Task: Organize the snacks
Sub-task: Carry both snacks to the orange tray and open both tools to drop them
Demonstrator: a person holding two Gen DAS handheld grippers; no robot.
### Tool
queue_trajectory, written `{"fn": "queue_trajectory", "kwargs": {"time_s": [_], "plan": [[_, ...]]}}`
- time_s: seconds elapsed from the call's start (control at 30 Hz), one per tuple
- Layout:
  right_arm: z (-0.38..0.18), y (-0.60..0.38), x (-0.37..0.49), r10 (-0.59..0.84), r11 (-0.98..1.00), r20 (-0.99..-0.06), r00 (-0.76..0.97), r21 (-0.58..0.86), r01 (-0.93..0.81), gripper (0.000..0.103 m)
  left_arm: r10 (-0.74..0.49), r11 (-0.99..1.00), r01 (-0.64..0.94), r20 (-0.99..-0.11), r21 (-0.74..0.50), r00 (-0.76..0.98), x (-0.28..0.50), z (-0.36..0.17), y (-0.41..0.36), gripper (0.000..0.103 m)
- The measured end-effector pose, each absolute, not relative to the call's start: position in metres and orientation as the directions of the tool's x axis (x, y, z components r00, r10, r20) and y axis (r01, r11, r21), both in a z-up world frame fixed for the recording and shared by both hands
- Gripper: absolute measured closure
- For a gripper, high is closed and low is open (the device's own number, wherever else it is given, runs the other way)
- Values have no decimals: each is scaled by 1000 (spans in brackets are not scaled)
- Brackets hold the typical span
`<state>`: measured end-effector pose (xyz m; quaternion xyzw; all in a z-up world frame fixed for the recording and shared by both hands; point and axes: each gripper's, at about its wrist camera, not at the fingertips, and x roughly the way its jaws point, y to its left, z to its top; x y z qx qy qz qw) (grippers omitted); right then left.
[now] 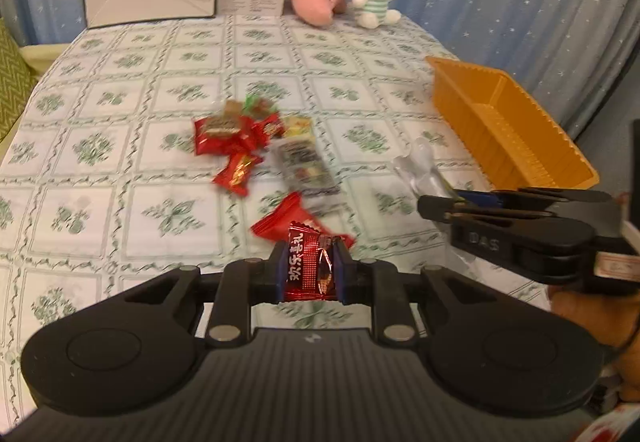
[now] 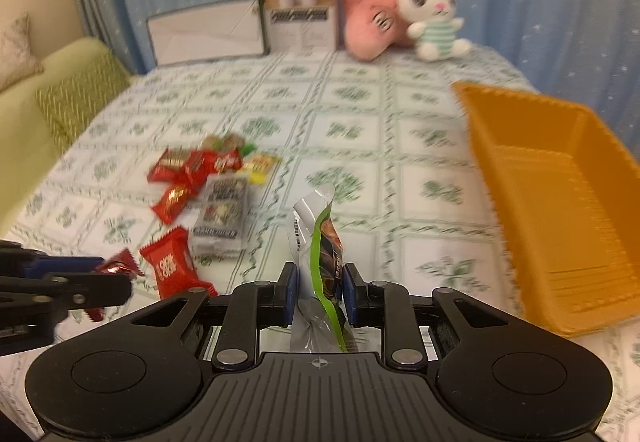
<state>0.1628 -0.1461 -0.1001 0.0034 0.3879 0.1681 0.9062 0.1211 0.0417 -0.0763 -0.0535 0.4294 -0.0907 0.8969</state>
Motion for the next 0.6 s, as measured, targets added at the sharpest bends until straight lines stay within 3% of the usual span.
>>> {"fn": "queue_trajectory", "kwargs": {"time_s": [0.33,0.6], "plan": [[-30,-239,159,213,977,-622,753,162,-142,79,-319,945,272,-704,-183,634,154,-39,-43,83],[-31,-337,190,122,982,-645,754,187,0,79,-433,894,389,-658,-224,617,192,-26,-130,83]]}}
